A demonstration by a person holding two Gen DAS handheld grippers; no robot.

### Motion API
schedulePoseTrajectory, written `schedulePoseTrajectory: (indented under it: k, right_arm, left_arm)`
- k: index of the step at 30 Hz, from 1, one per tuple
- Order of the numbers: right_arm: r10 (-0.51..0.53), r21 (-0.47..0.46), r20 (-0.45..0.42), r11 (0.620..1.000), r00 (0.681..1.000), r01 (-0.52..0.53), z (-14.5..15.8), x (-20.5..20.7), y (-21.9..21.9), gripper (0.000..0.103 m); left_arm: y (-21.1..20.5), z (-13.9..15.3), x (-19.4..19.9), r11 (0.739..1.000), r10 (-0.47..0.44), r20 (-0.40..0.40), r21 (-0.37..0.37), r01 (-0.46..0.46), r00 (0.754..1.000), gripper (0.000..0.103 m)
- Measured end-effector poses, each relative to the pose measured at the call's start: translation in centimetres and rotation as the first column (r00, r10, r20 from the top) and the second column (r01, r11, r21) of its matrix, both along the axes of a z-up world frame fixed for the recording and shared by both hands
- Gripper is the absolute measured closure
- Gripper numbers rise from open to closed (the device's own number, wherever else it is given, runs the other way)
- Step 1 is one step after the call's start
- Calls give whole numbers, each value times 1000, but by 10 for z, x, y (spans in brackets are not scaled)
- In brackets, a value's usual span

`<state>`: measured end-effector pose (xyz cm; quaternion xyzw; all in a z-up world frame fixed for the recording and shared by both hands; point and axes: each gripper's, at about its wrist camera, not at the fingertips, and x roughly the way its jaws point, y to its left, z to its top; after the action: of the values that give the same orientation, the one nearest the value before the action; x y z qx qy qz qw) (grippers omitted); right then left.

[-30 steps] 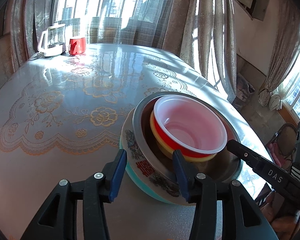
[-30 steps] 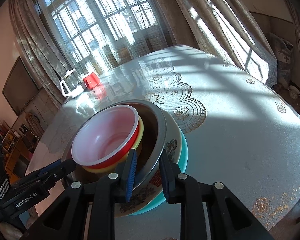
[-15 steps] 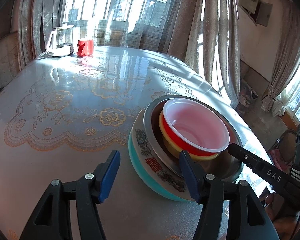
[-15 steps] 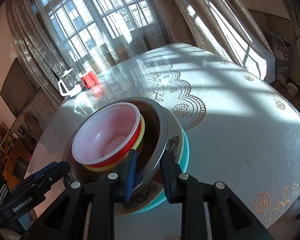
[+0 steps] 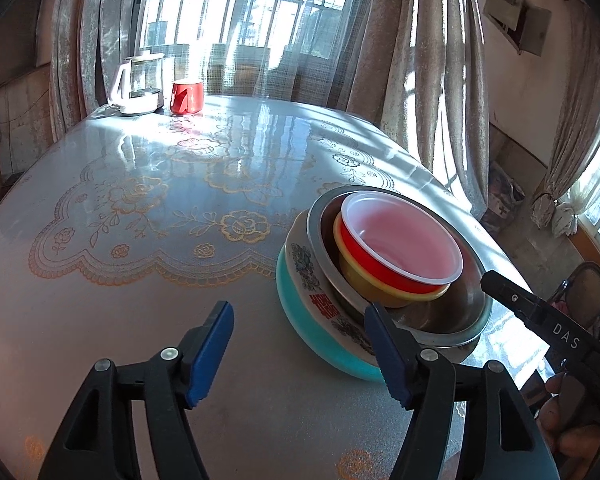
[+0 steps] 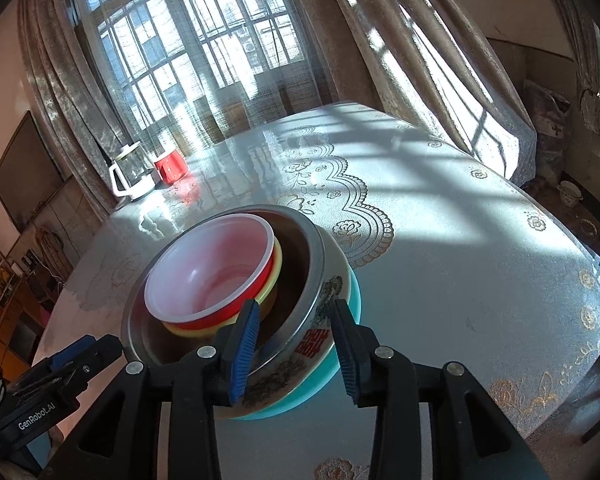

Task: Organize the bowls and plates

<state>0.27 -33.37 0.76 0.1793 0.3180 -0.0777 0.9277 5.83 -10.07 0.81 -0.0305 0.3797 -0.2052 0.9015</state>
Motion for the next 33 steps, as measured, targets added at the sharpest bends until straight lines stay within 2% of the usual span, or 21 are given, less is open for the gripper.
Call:
schedulePoseTrajectory:
  k: [9,11,14,21,26,33]
  right_arm:
    - [-26,-157,44,987,999,33,18,-9,32,58]
    - [-21,-182,57,983,998,31,21,-12,39,52]
    - [-12,-184,56,983,998,22,20,-13,45,48]
    - [-7,-192,46,981,999,16,17,-13,53,48]
    - [7,-203,50,979,999,3,18,-13,59,47]
    - [13,-207,52,978,999,-2,17,-12,61,47]
  left_arm:
    - [3,5,-20,999,29,69,43,-32,997,17]
    - [3,6,-24,998,31,85,50,-35,996,15]
    - [6,8,-27,998,40,97,49,-45,994,11]
    - [9,12,-34,996,60,144,53,-68,988,4]
    - [8,14,-40,995,55,175,72,-68,983,4]
    - [8,14,-40,995,54,180,77,-68,982,3]
